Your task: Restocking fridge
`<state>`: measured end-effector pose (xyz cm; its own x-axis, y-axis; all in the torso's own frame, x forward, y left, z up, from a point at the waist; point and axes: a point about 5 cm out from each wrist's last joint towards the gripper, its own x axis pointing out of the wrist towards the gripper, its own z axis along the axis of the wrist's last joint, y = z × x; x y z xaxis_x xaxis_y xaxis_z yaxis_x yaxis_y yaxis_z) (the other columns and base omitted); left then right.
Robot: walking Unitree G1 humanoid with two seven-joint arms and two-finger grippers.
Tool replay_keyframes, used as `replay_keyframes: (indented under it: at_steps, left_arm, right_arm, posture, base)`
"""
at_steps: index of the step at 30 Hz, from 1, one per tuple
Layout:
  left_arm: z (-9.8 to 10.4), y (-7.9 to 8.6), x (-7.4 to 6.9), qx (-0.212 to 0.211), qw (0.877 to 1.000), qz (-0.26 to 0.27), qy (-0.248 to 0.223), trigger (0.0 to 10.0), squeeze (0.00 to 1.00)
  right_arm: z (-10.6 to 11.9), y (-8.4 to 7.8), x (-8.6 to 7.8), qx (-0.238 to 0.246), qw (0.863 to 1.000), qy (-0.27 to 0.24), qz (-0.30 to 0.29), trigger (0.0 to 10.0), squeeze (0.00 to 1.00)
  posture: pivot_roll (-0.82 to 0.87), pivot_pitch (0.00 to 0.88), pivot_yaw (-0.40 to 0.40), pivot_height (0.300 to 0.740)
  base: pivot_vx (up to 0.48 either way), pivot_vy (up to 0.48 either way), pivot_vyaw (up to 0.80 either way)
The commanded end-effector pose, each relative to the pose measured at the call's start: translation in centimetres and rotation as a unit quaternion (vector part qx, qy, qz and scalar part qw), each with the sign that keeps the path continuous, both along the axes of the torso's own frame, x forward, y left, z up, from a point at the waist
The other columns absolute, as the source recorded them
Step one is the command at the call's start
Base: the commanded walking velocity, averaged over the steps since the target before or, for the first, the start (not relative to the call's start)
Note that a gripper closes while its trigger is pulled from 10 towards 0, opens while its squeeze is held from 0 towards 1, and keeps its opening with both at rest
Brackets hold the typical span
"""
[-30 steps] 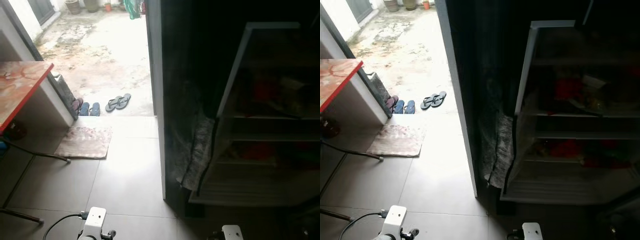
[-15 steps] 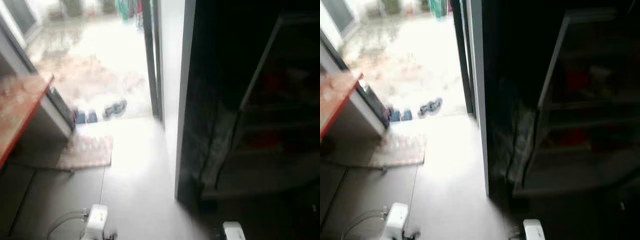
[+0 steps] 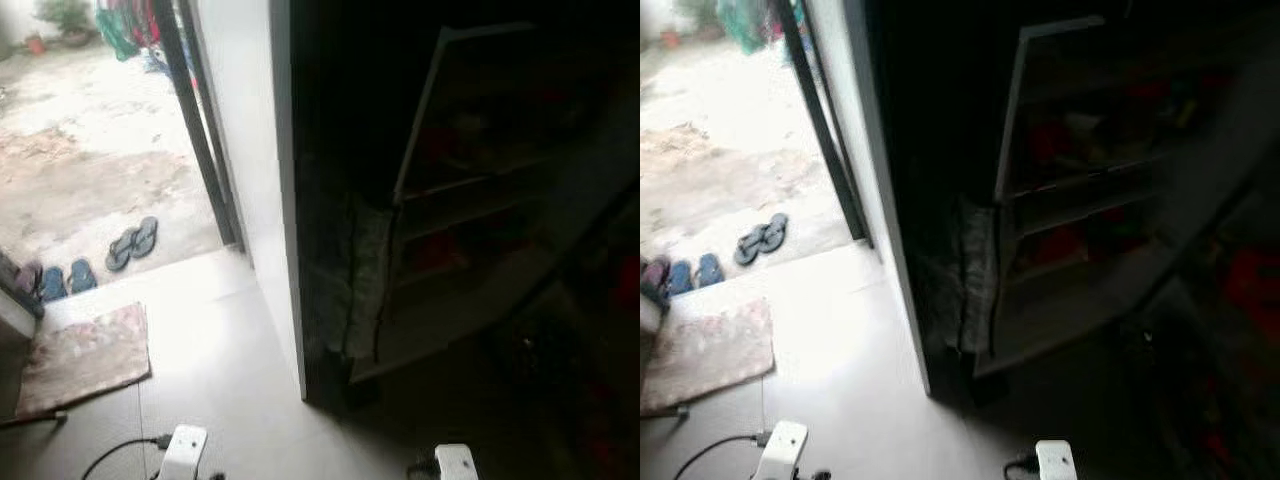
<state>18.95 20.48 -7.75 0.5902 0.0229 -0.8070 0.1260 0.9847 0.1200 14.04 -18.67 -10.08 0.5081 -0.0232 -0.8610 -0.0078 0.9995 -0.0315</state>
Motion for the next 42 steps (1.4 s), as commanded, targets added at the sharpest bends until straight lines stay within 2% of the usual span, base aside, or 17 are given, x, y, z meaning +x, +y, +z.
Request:
replay_keyframes:
  at_steps: [1, 5, 21, 23, 27, 30, 38, 42]
  left_arm:
    - [-0.4, 0.2, -0.8, 0.006, 1.000, -0.007, 0.015, 10.0, 0.00]
    - [-0.4, 0.2, -0.8, 0.010, 1.000, -0.011, 0.015, 10.0, 0.00]
    - [-0.5, 0.0, -0.9, 0.009, 1.000, -0.020, 0.020, 10.0, 0.00]
    - [-0.5, 0.0, -1.0, 0.008, 1.000, -0.016, 0.023, 10.0, 0.00]
    - [-0.6, 0.7, -1.5, 0.015, 0.999, -0.018, 0.029, 10.0, 0.00]
    - [-0.6, 1.4, -1.7, 0.021, 0.999, -0.016, 0.033, 10.0, 0.00]
    - [-0.5, 2.0, -1.9, 0.025, 0.999, -0.015, 0.037, 10.0, 0.00]
    - [-0.6, 2.4, -2.3, 0.026, 0.999, -0.012, 0.041, 10.0, 0.00]
  right_arm:
    - [-0.4, 0.0, -1.2, 0.002, 1.000, 0.022, -0.005, 10.0, 0.00]
    - [-0.5, 0.0, -1.3, 0.001, 1.000, 0.023, -0.005, 10.0, 0.00]
    - [-0.4, -0.2, -1.2, -0.001, 1.000, 0.018, -0.023, 10.0, 0.00]
    - [-0.4, -0.3, -1.2, -0.001, 1.000, 0.017, -0.024, 10.0, 0.00]
    - [-0.4, -0.3, -1.3, -0.003, 1.000, 0.019, -0.024, 10.0, 0.00]
    - [-0.4, -0.2, -1.3, -0.002, 1.000, 0.020, -0.020, 10.0, 0.00]
    - [-0.5, -0.2, -1.3, -0.001, 1.000, 0.021, -0.020, 10.0, 0.00]
    - [-0.4, -0.3, -1.3, -0.005, 1.000, 0.020, -0.022, 10.0, 0.00]
  posture:
    - [0.03, 0.089, 0.050, 0.740]
    - [0.02, 0.089, 0.051, 0.740]
    - [0.02, 0.086, 0.053, 0.740]
    - [0.02, 0.087, 0.052, 0.740]
    - [0.02, 0.088, 0.052, 0.740]
    - [0.02, 0.088, 0.053, 0.740]
    - [0.02, 0.087, 0.054, 0.740]
    - [0.02, 0.087, 0.053, 0.740]
  base:
    - [0.000, 0.352, -0.76]
    - [0.000, 0.000, -0.76]
    - [0.000, 0.000, 0.00]
    - [0.000, 0.480, 0.00]
    - [0.000, 0.441, 0.00]
    - [0.000, 0.000, -0.79]
    - [0.000, 0.000, -0.77]
    - [0.000, 0.000, -0.11]
